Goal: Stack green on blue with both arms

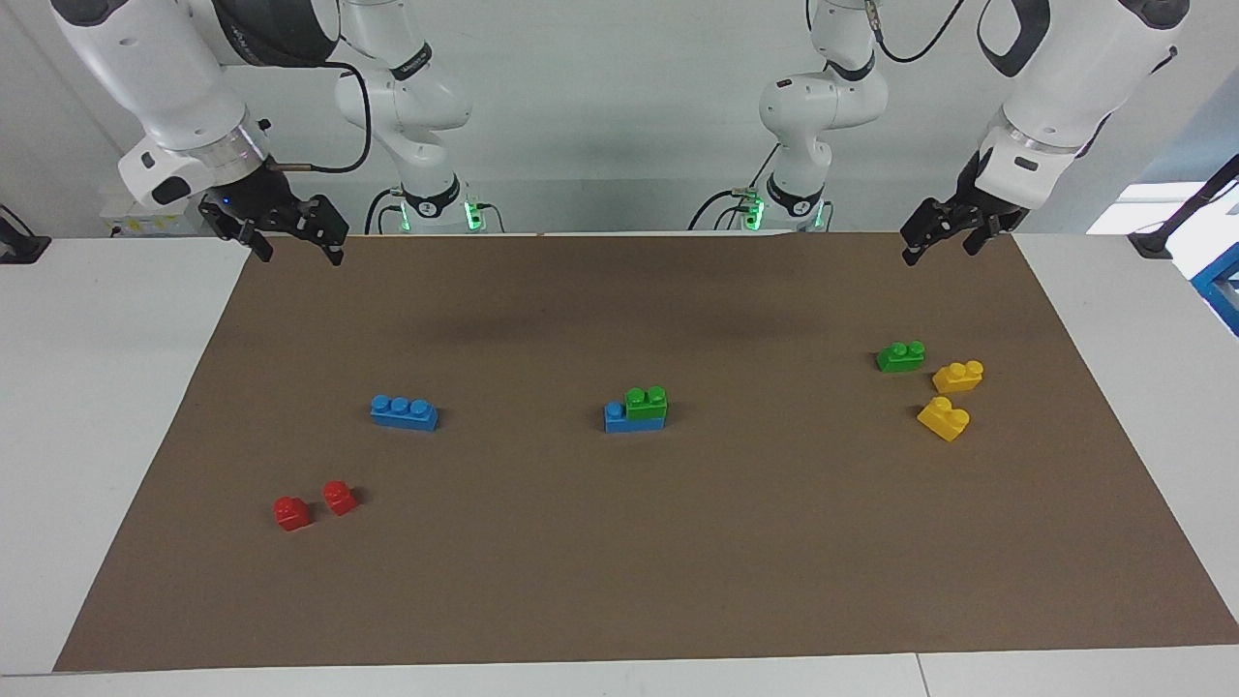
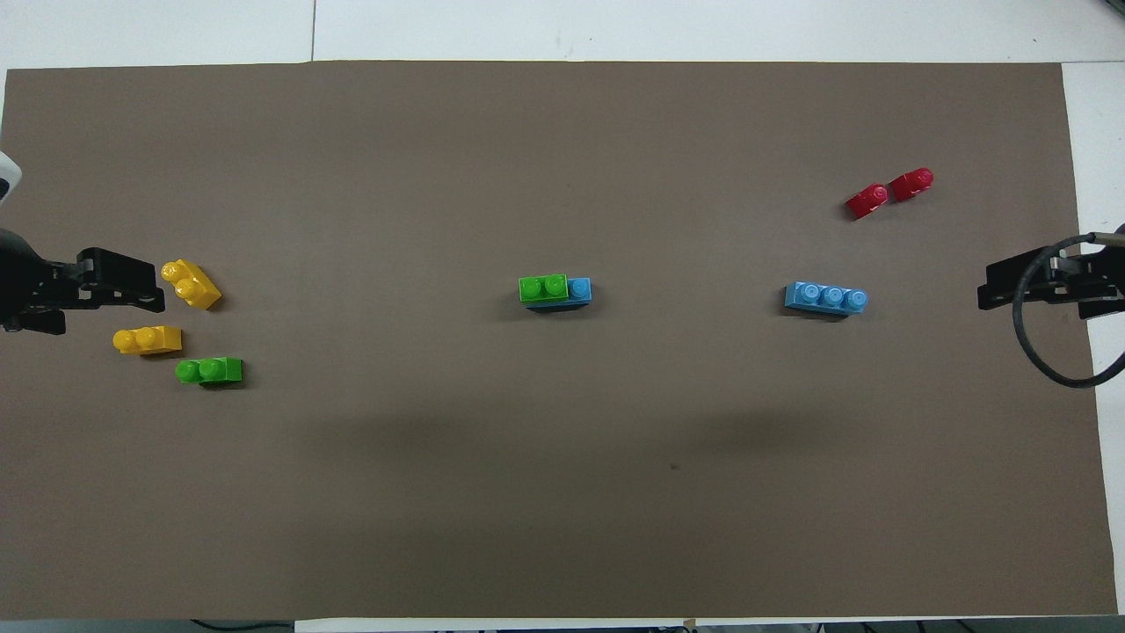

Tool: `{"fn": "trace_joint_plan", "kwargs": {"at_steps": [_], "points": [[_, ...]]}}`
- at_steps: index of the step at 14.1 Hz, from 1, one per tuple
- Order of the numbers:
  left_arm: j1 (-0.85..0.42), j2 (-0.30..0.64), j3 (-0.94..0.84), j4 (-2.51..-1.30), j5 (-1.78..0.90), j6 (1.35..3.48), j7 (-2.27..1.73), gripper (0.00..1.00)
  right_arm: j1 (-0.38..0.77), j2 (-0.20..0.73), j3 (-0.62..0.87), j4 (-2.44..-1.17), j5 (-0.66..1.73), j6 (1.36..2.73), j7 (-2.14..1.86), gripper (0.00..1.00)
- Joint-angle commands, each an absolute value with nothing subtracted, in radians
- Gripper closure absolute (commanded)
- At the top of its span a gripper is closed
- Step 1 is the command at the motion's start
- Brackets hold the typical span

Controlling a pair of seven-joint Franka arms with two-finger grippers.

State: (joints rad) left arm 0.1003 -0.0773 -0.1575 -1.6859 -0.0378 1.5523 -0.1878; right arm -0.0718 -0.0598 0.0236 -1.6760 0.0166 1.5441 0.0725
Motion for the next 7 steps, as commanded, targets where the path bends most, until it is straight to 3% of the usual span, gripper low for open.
{"fn": "trace_joint_plan", "kwargs": {"at_steps": [1, 7], "points": [[0.092, -0.089, -0.153, -1.687, -0.015, 1.559, -0.183, 0.00, -0.080, -0.051, 0.031, -1.661, -0.011, 1.555, 0.051, 0.00], [0.094, -0.092, -0.153, -1.689, -0.015, 1.555, -0.181, 0.00, -0.081, -0.052, 0.031, -1.661, -0.009, 1.559, 0.051, 0.00]]}}
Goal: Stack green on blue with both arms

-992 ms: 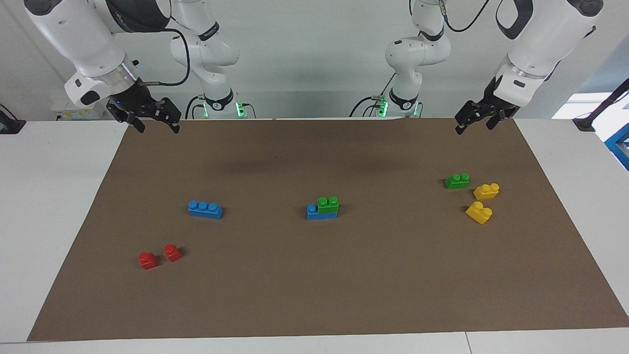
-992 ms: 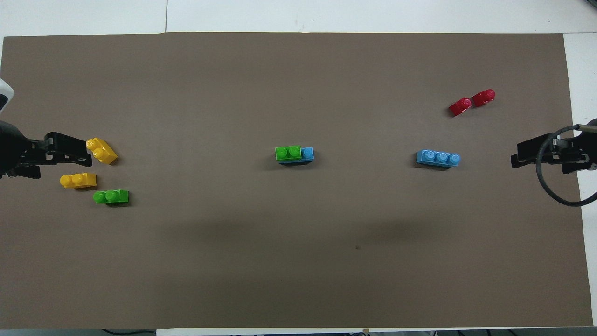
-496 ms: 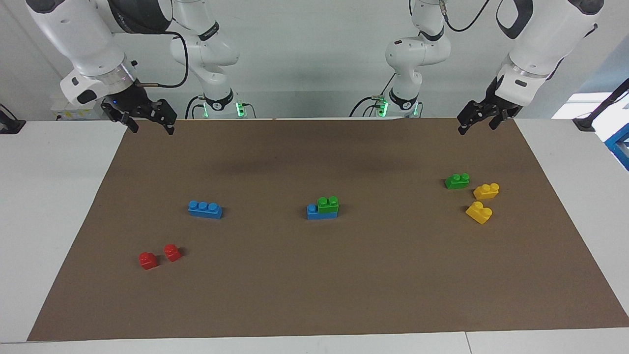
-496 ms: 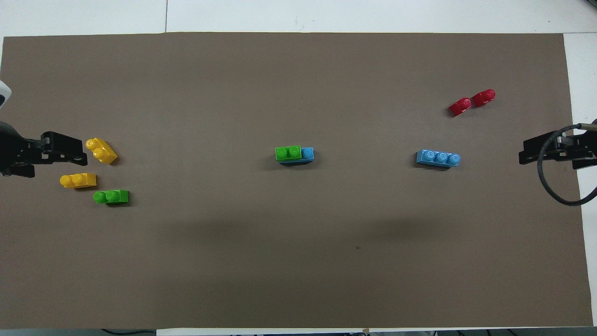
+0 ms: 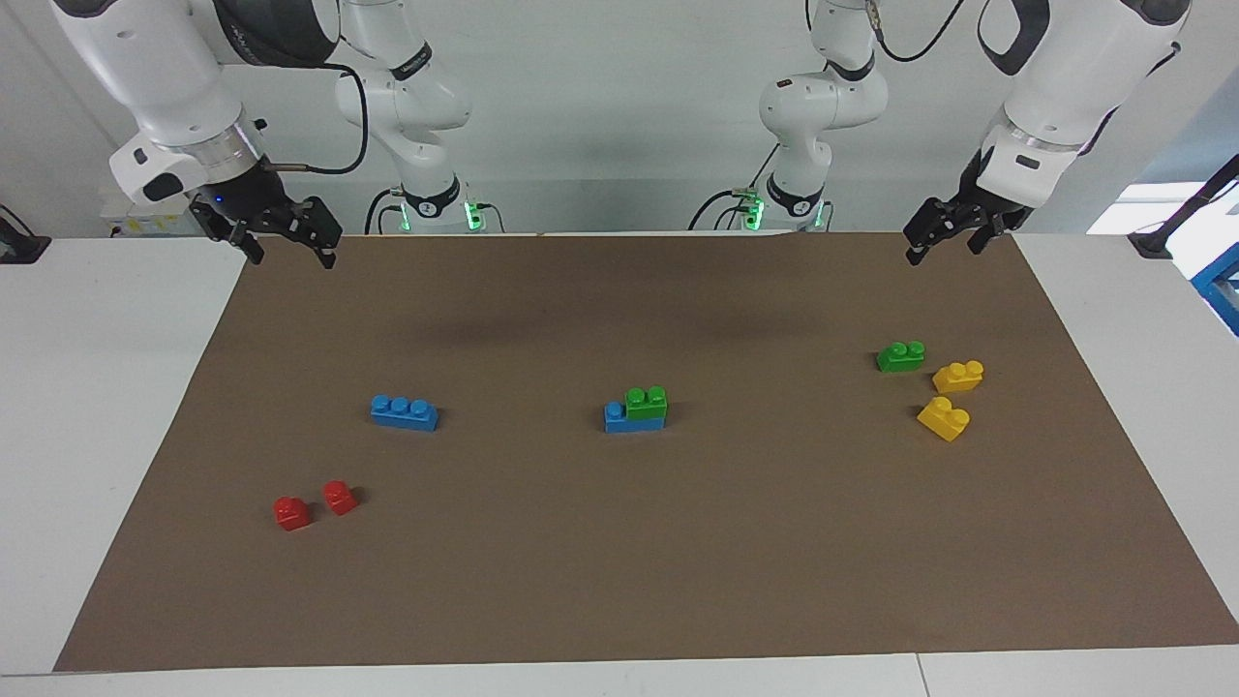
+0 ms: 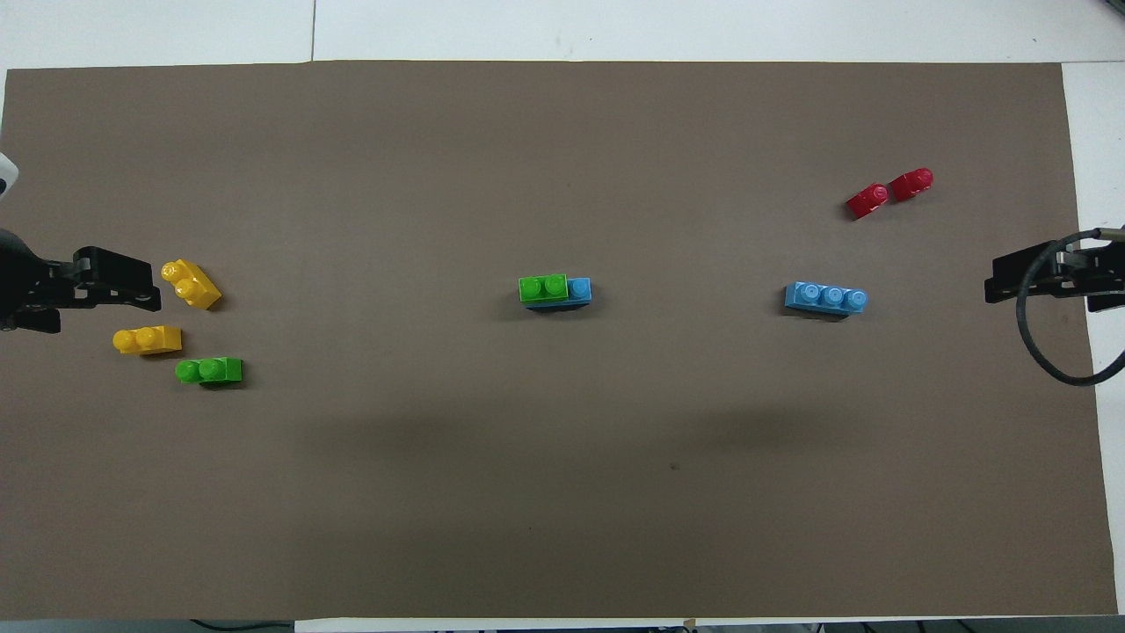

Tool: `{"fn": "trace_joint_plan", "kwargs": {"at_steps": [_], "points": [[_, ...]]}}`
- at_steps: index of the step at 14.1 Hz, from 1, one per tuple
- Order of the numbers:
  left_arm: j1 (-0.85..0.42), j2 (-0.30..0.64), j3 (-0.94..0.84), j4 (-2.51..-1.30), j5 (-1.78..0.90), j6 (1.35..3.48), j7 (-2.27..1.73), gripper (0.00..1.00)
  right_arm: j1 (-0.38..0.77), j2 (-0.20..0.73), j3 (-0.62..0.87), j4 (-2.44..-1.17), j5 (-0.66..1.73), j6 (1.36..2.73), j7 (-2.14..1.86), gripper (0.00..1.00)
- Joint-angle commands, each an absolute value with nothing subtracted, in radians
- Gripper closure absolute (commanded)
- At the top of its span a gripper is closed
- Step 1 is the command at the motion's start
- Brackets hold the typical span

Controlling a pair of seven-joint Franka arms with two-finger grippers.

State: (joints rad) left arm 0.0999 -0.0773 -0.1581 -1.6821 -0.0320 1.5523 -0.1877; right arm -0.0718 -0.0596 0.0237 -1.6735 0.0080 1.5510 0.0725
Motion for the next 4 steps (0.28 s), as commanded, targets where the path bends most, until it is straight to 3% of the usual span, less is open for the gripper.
{"fn": "trace_joint_plan", "kwargs": {"at_steps": [1, 4], "points": [[0.092, -0.092, -0.155, -1.689, -0.015, 1.557, -0.181, 0.00, -0.081, -0.052, 0.031, -1.661, -0.009, 1.559, 0.051, 0.00], [0.091, -0.092, -0.160, -1.687, -0.015, 1.560, -0.181, 0.00, -0.081, -0.052, 0.031, -1.661, -0.006, 1.559, 0.054, 0.00]]}}
